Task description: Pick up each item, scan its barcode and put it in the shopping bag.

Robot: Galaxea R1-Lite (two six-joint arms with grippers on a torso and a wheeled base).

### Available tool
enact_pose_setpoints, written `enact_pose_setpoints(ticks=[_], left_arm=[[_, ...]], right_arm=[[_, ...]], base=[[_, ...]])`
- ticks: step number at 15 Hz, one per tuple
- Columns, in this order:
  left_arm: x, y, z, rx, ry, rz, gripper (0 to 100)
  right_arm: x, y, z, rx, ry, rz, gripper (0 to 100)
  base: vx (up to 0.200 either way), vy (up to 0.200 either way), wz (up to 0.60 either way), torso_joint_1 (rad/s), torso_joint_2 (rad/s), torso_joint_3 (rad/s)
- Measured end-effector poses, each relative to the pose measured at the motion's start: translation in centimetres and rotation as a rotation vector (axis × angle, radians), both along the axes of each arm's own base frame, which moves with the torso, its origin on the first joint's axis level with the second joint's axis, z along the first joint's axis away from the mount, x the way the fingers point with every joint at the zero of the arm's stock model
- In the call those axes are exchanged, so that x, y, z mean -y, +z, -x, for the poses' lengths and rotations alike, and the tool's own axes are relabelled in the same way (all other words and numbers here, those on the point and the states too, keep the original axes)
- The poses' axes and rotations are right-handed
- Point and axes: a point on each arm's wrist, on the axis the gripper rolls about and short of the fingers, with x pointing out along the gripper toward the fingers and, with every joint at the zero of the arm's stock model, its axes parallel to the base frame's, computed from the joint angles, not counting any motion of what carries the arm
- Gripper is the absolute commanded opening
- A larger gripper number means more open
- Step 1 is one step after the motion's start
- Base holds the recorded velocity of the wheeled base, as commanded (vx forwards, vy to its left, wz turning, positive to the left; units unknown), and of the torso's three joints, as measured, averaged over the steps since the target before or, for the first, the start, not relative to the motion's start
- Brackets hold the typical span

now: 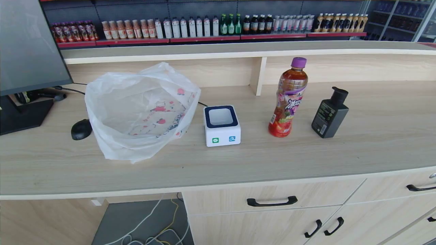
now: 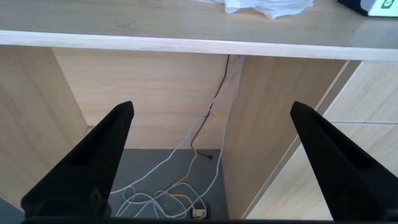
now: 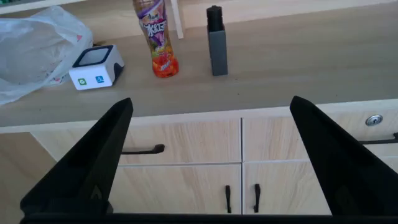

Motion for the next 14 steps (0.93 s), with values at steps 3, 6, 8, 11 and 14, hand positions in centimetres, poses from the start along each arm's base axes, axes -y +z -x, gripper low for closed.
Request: enact_pose_setpoints(ticks=[3,6,8,11,14], left_arm=[[0.0,0.0,0.0,0.000,0.000,0.000,100],[0.0,0.0,0.0,0.000,0.000,0.000,100],[0.0,0.0,0.0,0.000,0.000,0.000,100],[0.0,0.0,0.0,0.000,0.000,0.000,100],[0.0,0.0,0.0,0.000,0.000,0.000,100]], right_arm=[[-0.2,1.3,-1.0,-0.035,0.075,0.013,100],[-0.4,2.4,-2.5,-0.081,0.119,0.048,100],[-0.6,2.7,-3.9,-0.125,0.123,0.064,100],[-0.8,3.3,-6.2,-0.128,0.126,0.108,100],[-1.6,4.4,-8.9,-0.042,0.191,0.142,100]], base=[[0.000,0.000,0.00,0.000,0.00,0.000],[0.000,0.000,0.00,0.000,0.00,0.000],[0.000,0.000,0.00,0.000,0.00,0.000],[0.000,0.000,0.00,0.000,0.00,0.000],[0.000,0.000,0.00,0.000,0.00,0.000]])
